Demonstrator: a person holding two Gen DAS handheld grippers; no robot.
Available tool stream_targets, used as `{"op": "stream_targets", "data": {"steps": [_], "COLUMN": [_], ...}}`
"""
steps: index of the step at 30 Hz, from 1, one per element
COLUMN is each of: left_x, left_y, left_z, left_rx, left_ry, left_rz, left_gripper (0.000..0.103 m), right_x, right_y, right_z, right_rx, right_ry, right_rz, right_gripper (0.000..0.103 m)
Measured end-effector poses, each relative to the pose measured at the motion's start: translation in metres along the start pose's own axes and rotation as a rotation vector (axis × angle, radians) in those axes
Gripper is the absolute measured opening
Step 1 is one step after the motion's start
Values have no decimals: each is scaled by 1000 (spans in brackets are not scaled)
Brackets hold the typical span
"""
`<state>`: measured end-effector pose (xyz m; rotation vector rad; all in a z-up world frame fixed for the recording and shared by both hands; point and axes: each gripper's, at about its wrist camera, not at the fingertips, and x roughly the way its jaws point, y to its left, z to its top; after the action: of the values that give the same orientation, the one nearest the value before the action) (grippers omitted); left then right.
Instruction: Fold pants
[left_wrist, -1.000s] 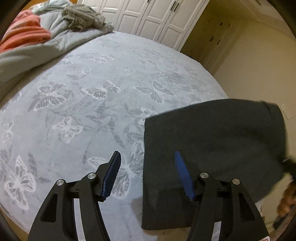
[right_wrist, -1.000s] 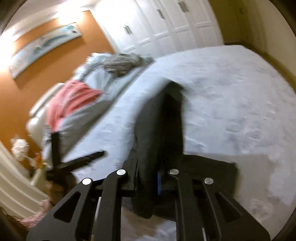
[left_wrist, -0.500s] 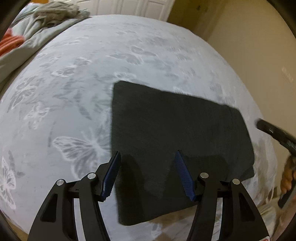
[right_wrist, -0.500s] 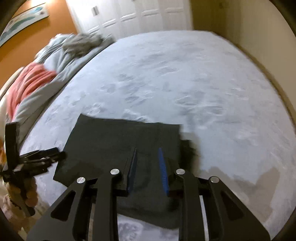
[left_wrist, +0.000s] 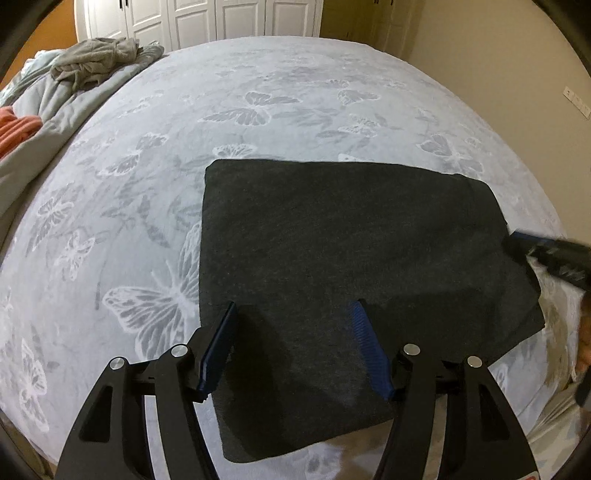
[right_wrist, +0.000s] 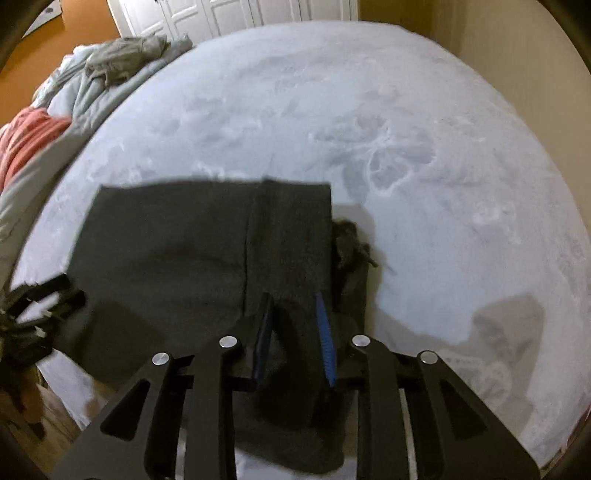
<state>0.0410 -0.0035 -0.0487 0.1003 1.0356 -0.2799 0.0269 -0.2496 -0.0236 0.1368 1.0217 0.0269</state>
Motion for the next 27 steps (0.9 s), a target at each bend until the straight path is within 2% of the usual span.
{"op": "stream_targets", "data": {"steps": [2, 3, 5, 6, 7, 9, 10, 11, 15, 17, 18, 19, 22, 24, 25, 26, 27], "left_x": [-2, -3, -2, -2, -3, -6, -8, -9, -12, -13, -15, -18, -24, -22, -19, -14, -9], "left_y": [-1, -2, -2, -1, 2, 6, 10, 12, 23, 30, 33, 37, 45, 49, 51, 53, 54], "left_z": [-1, -2, -3, -3, -3, -4, -5, -5, -9, -12, -12, -13, -17, -21, -23, -25, -27], "left_rx": [10, 12, 13, 8, -7, -32, -43, -48, -65, -80, -86, -95, -122, -146, -157, -172, -185], "left_ry": [-15, -21, -24, -18, -10, -8, -12, -18, -17, -12, -11, -16, -22, 1, 15, 43, 67], "left_rz": [16, 26, 42, 33, 16, -11, -18, -14, 0, 1, -2, -2, -23, -62, -77, -96, -114], "left_gripper": [65, 68, 69, 69, 69, 70, 73, 74, 75, 75, 75, 75, 75, 78, 79, 79, 79], "right_x": [-18, -16, 9, 18, 12, -6, -12, -14, 5, 11, 2, -13, -54, -37, -13, -4, -9], "right_y": [4, 4, -3, -5, -2, 0, -4, -9, -8, -1, -2, 0, 1, -9, -13, -15, -15], "right_z": [-3, -8, -19, -24, -23, -21, -24, -29, -39, -42, -41, -37, -36, -46, -54, -58, -57], "right_rx": [-4, 0, 6, 6, -2, -8, 13, 43, 38, 5, 1, -6, 8, 25, 13, 20, 40], "right_ry": [-83, -67, 34, 52, 33, -12, -40, -43, 26, 32, 21, -24, -119, -60, 33, 57, 25], "right_rz": [43, 39, 17, 0, -5, 24, 49, 66, 51, 39, 34, 66, 153, 102, 42, 29, 39], "right_gripper": [24, 25, 28, 28, 29, 40, 49, 50, 47, 25, 20, 16, 16, 19, 21, 25, 30]}}
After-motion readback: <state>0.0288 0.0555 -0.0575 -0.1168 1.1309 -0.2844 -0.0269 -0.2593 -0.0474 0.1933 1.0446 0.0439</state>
